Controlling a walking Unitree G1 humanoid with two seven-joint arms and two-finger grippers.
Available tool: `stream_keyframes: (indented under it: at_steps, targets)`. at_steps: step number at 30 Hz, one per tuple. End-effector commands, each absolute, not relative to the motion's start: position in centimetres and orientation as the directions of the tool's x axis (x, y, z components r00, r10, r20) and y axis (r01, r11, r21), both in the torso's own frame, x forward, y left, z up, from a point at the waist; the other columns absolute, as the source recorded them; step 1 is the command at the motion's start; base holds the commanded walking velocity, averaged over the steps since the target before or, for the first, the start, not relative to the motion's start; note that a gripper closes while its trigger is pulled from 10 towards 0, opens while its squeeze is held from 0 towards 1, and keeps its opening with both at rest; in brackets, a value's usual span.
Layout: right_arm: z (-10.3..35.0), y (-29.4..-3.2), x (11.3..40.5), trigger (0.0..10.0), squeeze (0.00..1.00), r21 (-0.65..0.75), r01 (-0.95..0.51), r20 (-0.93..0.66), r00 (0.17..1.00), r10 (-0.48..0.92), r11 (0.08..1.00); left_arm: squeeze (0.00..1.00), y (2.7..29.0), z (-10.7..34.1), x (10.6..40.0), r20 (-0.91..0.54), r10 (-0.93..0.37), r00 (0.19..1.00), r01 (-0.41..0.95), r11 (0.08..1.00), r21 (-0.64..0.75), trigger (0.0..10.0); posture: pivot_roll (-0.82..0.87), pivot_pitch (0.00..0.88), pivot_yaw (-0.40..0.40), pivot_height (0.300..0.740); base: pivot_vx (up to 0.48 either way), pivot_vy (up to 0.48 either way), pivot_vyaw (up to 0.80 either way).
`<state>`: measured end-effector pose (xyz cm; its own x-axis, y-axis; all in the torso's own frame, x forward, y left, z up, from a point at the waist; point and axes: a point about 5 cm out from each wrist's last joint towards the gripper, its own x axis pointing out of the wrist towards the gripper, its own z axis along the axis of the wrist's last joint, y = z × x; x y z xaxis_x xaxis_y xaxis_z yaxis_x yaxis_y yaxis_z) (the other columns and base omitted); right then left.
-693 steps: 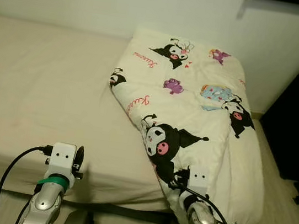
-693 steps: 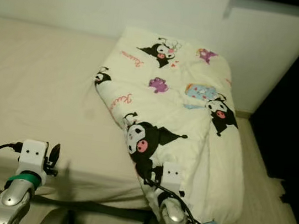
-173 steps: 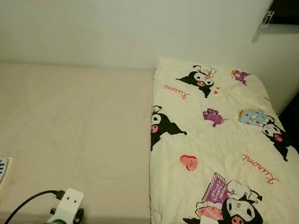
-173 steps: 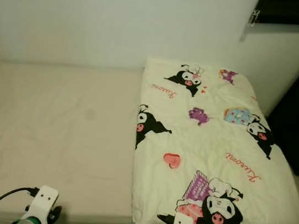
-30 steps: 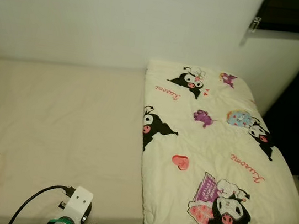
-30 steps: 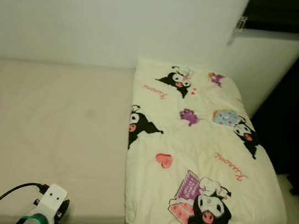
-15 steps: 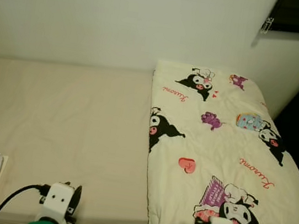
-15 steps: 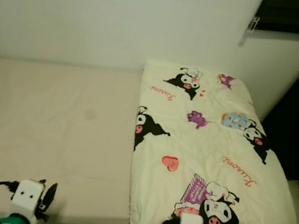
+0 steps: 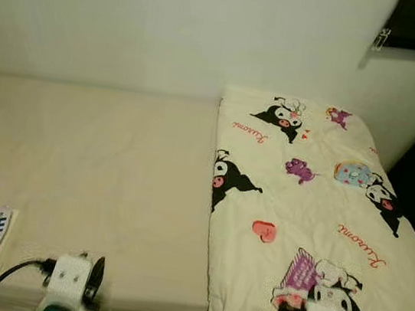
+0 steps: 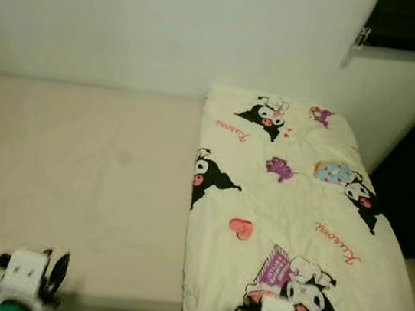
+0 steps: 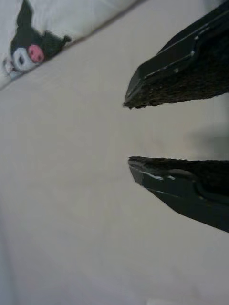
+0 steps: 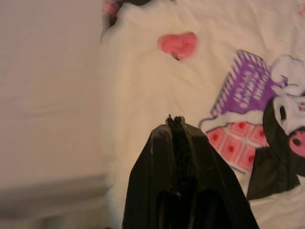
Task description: Clean up the room
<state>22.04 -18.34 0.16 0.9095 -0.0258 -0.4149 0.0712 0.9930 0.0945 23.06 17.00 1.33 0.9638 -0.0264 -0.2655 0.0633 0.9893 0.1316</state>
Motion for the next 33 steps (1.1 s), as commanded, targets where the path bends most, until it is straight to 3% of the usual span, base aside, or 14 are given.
stream_keyframes:
  at_steps: [1, 5, 7, 10, 14, 16, 17, 23, 27, 28, 33]
  targets:
    - [-1.8, -18.1, 21.9, 10.0, 0.0, 0.076, 0.088, -0.472, 0.881, -0.042, 0.993, 0.0, 16.2, -0.7, 22.6, -0.346, -0.071, 0.936, 0.123, 0.984, 0.129, 10.0, -0.04, 0.0, 0.059, 0.74, 0.0, 0.0, 0.0]
    - [-3.4, -17.5, 22.4, 10.0, 0.0, 0.048, 0.053, -0.548, 0.836, -0.018, 0.997, 0.0, 16.1, -2.4, 23.1, -0.454, -0.081, 0.888, 0.141, 0.985, 0.101, 10.0, -0.05, 0.0, 0.075, 0.74, 0.0, 0.0, 0.0]
    - [-5.1, -17.0, 21.8, 10.0, 0.0, 0.011, 0.006, -0.644, 0.765, 0.002, 1.0, 0.0, 15.7, -3.7, 22.9, -0.558, -0.098, 0.824, 0.151, 0.987, 0.049, 10.0, -0.05, 0.0, 0.075, 0.74, 0.0, 0.0, 0.0]
    - [-6.0, -17.1, 21.0, 10.0, 0.0, -0.014, 0.006, -0.697, 0.717, -0.014, 1.0, 0.0, 15.3, -4.4, 22.5, -0.601, -0.106, 0.792, 0.164, 0.985, 0.043, 10.0, -0.05, 0.0, 0.071, 0.74, 0.0, 0.0, 0.0]
    - [-7.5, -17.1, 19.2, 10.0, 0.0, -0.051, 0.014, -0.781, 0.623, -0.049, 0.999, 0.0, 15.0, -6.7, 20.3, -0.727, -0.088, 0.681, 0.261, 0.957, 0.129, 10.0, -0.05, 0.0, 0.059, 0.74, 0.0, 0.0, 0.0]
    - [-7.9, -16.6, 18.7, 10.0, 0.0, -0.063, -0.039, -0.801, 0.598, -0.027, 0.997, 0.0, 15.1, -7.5, 19.1, -0.771, -0.073, 0.633, 0.3, 0.941, 0.157, 10.0, -0.06, 0.0, 0.058, 0.74, 0.0, 0.0, 0.0]
    - [-8.5, -16.0, 17.8, 10.0, 0.0, -0.081, -0.149, -0.829, 0.559, 0.016, 0.986, 0.0, 15.3, -8.6, 17.5, -0.812, -0.058, 0.581, 0.295, 0.944, 0.144, 10.0, -0.06, 0.0, 0.057, 0.74, 0.0, 0.0, 0.0]
    - [-9.1, -16.5, 17.0, 10.0, 0.0, -0.079, -0.137, -0.85, 0.527, 0.005, 0.987, 0.0, 16.3, -8.5, 17.8, -0.802, -0.009, 0.598, 0.213, 0.966, 0.148, 10.0, -0.06, 0.0, 0.071, 0.74, 0.0, 0.0, 0.0]
    - [-9.3, -17.2, 16.6, 10.0, 0.0, -0.103, -0.141, -0.861, 0.508, -0.018, 0.985, 0.0, 15.9, -9.0, 17.0, -0.826, -0.033, 0.563, 0.282, 0.947, 0.155, 10.0, -0.03, 0.0, 0.037, 0.74, 0.0, 0.0, 0.0]
    - [-9.5, -16.9, 16.2, 10.0, 0.0, -0.121, -0.195, -0.872, 0.489, -0.01, 0.973, 0.0, 16.1, -9.2, 16.6, -0.831, -0.021, 0.556, 0.275, 0.948, 0.159, 10.0, -0.06, 0.0, 0.075, 0.74, 0.0, 0.0, 0.0]
    - [-9.5, -16.3, 16.3, 10.0, 0.0, -0.124, -0.254, -0.872, 0.49, 0.017, 0.959, 0.0, 15.6, -9.7, 15.3, -0.85, -0.03, 0.526, 0.293, 0.945, 0.147, 10.0, -0.04, 0.0, 0.047, 0.74, 0.0, 0.0, 0.0]
